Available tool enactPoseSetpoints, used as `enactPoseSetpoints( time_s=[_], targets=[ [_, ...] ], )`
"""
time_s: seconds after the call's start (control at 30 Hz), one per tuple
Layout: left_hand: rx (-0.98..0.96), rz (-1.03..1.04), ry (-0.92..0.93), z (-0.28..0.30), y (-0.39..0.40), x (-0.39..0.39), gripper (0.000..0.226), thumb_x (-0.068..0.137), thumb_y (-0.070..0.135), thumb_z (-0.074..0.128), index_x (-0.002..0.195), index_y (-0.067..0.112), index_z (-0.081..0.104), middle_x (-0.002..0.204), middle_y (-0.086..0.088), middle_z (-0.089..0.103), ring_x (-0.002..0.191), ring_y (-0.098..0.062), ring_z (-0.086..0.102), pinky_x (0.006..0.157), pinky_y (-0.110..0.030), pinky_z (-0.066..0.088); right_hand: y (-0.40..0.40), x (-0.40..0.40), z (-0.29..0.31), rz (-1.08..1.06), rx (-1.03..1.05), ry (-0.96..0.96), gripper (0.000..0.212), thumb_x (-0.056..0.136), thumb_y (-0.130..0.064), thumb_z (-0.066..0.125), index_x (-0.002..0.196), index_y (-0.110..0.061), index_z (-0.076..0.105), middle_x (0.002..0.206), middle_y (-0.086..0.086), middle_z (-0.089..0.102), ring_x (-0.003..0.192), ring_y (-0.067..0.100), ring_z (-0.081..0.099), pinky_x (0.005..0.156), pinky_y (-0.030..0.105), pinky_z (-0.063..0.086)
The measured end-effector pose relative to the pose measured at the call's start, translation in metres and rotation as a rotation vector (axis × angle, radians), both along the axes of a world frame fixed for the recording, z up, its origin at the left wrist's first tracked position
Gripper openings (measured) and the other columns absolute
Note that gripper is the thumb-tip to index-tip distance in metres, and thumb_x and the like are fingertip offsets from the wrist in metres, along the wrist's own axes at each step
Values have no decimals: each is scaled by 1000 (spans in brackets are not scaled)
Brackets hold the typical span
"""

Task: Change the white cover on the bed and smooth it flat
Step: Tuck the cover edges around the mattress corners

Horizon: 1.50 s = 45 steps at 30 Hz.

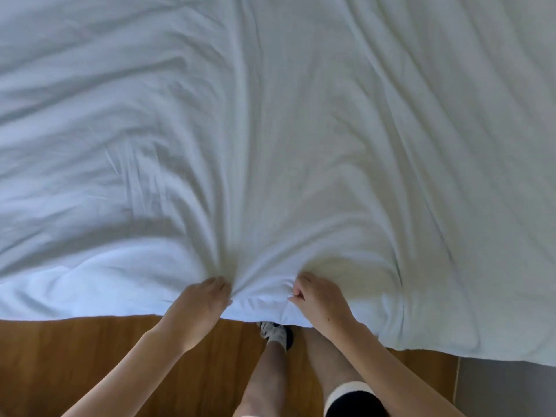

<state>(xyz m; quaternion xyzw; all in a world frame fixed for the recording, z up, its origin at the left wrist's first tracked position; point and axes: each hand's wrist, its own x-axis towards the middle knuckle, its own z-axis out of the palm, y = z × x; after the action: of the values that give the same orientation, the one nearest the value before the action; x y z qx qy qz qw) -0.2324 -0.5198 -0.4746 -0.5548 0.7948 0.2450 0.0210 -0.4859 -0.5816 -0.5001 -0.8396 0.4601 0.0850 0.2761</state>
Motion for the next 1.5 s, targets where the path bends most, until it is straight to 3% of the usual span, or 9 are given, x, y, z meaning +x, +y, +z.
enactPoseSetpoints(
  time_s=[0.33, 0.43, 0.53, 0.7, 0.8, 1.03, 1.23, 1.37, 1.5],
  targets=[
    [104, -310, -69, 0, -1, 33, 47, 31, 17, 97, 71, 15, 74, 67, 2, 65, 55, -15, 64, 42, -24, 52, 11, 13, 22, 202, 492, -139, 31, 83, -23, 71, 71, -20, 43, 69, 0, 52, 60, 17, 48, 56, 25, 36],
    [31, -346, 24, -3, -3, 46, 27, 57, 23, 88, 74, 18, 68, 70, 4, 61, 58, -14, 61, 44, -23, 48, -7, 39, 23, 301, 654, -29, 22, 89, -22, 61, 76, -21, 45, 79, 0, 57, 68, 12, 44, 61, 26, 36],
    [-141, -254, 128, -1, -7, 71, 16, 91, 31, 54, 82, 18, 56, 76, 3, 58, 64, -16, 57, 52, -26, 45, -17, 62, 20, 277, 383, -80, 26, 86, -40, 59, 75, -19, 49, 67, -8, 53, 58, 12, 48, 52, 22, 32],
    [-397, -76, 63, -15, 18, 206, 30, 87, 38, 60, 100, 12, 54, 97, -12, 69, 90, -27, 60, 78, -35, 45, 36, 166, 13, 253, -60, -316, 40, 82, -56, 60, 94, -19, 51, 81, -5, 59, 64, 12, 56, 54, 24, 46],
    [-387, -69, -37, -27, 34, 284, 45, 86, 41, 63, 117, 10, 55, 113, -14, 65, 101, -30, 58, 83, -40, 44, 76, 256, 8, 201, -62, -148, 62, 73, -64, 64, 112, -18, 50, 104, -1, 63, 87, 16, 62, 69, 29, 54],
    [-282, -240, 82, -30, 23, 336, 34, 102, 27, 39, 82, 13, 62, 76, -3, 60, 65, -22, 58, 55, -30, 47, 79, 335, -2, 64, -71, -26, 38, 54, -21, 93, 82, -9, 71, 76, 2, 65, 65, 19, 62, 59, 26, 52],
    [-141, -432, 228, -14, 42, 358, 11, 93, 22, 49, 83, 17, 48, 70, 3, 53, 56, -14, 52, 49, -25, 46, 98, 340, 14, 206, 127, 13, 41, 44, -30, 96, 73, -21, 68, 64, -10, 58, 52, 6, 55, 42, 17, 42],
    [-88, -513, 185, -10, 57, 373, 22, 73, 15, 81, 76, 19, 60, 66, 4, 53, 56, -15, 51, 60, -27, 46, 121, 362, 14, 305, 303, 78, 39, 80, -8, 72, 118, -9, 62, 105, 5, 67, 92, 21, 65, 78, 30, 56],
    [-174, -459, 154, -8, 53, 402, 7, 88, 18, 61, 84, 16, 66, 83, -2, 63, 73, -21, 61, 72, -31, 52, 111, 380, 8, 300, 340, 93, 31, 90, -1, 53, 121, -6, 56, 112, 10, 64, 99, 30, 62, 87, 41, 53]
  ],
)
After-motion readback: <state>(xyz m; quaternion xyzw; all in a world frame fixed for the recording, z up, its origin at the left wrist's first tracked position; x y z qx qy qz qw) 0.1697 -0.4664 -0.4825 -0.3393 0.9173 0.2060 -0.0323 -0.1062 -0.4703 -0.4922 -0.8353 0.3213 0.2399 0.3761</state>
